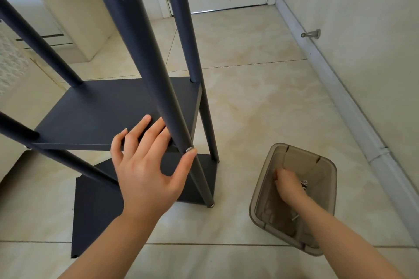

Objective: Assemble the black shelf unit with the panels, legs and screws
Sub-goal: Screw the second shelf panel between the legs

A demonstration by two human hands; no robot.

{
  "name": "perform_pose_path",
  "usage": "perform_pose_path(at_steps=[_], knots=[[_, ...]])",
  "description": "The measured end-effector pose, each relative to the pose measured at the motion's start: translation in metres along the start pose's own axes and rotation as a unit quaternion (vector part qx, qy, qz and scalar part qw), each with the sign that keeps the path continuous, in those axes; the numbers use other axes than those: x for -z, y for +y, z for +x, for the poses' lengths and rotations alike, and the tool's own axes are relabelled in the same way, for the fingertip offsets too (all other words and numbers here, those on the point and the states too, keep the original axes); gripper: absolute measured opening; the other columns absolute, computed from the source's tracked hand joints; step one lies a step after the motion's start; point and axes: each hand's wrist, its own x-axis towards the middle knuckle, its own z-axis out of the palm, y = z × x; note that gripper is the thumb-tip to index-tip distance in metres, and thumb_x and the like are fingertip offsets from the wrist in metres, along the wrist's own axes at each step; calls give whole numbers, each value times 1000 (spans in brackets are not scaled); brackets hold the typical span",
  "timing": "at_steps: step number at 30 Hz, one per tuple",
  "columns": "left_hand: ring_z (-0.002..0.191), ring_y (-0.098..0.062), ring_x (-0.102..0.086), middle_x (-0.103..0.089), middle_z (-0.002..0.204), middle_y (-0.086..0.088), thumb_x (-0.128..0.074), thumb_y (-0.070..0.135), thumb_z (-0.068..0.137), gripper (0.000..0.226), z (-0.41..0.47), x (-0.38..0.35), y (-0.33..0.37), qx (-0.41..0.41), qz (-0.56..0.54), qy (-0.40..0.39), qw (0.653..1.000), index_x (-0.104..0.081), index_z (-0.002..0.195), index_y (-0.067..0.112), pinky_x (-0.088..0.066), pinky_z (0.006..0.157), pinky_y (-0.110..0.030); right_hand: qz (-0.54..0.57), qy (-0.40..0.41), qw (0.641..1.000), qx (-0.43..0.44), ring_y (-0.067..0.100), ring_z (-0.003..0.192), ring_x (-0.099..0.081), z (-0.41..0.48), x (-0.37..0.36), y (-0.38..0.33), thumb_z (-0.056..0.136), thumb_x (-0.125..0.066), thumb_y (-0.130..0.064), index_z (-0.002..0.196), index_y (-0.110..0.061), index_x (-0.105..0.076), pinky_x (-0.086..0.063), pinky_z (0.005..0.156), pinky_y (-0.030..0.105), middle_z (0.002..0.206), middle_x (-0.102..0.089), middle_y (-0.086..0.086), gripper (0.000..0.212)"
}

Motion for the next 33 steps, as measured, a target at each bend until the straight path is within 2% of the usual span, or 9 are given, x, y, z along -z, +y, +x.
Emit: perform_pose_path(at_steps=[3,7,11,14,18,22,25,29,33], knots=[[136,-25,-48,-66,129,2,-46,59,96,52,0,1,0,1,0,-3,1000,-73,113,17,-28,112,-55,7,9,1000,8,33,96,-60,-2,1,1,95,-43,-1,99,-8,-56,-36,70,29,106,-61,19,15],[136,-25,-47,-66,129,1,-47,58,95,51,1,1,-1,-2,-2,-5,1000,-72,114,17,-28,113,-53,50,-5,999,-3,30,97,-63,-10,7,0,96,-42,0,102,-7,-68,-46,77,29,104,-65,14,27],[137,-24,-46,-66,130,1,-47,59,94,52,2,3,1,3,-10,-12,1000,-72,113,18,-25,114,-49,155,0,987,-31,22,94,-65,-31,23,0,95,-56,-5,103,-10,-72,-51,86,30,99,-70,7,19],[136,-23,-46,-65,131,2,-46,61,94,54,4,7,3,9,-5,-34,999,-71,116,19,-22,114,-43,212,-36,975,-46,14,82,-65,-56,38,-2,90,-64,-3,96,-12,-72,-52,77,25,89,-69,2,13],[135,-24,-47,-65,132,2,-45,63,93,58,7,15,3,10,-3,-63,998,-69,122,19,-23,114,-42,245,-30,967,-57,14,81,-65,-85,53,-9,85,-68,0,83,-17,-70,-50,66,18,84,-67,-1,17],[133,-26,-49,-65,132,2,-45,64,91,62,12,22,5,9,-9,-100,995,-67,127,19,-33,111,-48,304,-11,952,-43,11,73,-70,-109,72,-27,88,-69,-6,93,-9,-72,-56,65,17,80,-73,3,7],[133,-25,-48,-64,133,3,-43,66,90,64,15,28,4,13,-10,-131,991,-65,129,21,-35,113,-49,377,-23,926,-1,14,68,-72,-132,87,-52,88,-68,-4,91,-5,-69,-58,64,20,73,-74,7,3],[136,-24,-46,-61,135,6,-33,71,89,69,23,33,3,1,2,-175,985,-60,132,24,-18,123,-50,445,-64,893,32,20,72,-73,-155,103,-85,87,-69,-3,93,-1,-67,-61,72,32,76,-74,11,6],[148,-29,-31,-56,141,5,-21,73,88,79,27,36,6,-6,8,-210,978,-53,140,23,-5,124,-48,478,-93,872,48,20,81,-74,-165,115,-116,88,-68,-6,99,-5,-68,-59,74,27,85,-76,9,11]])
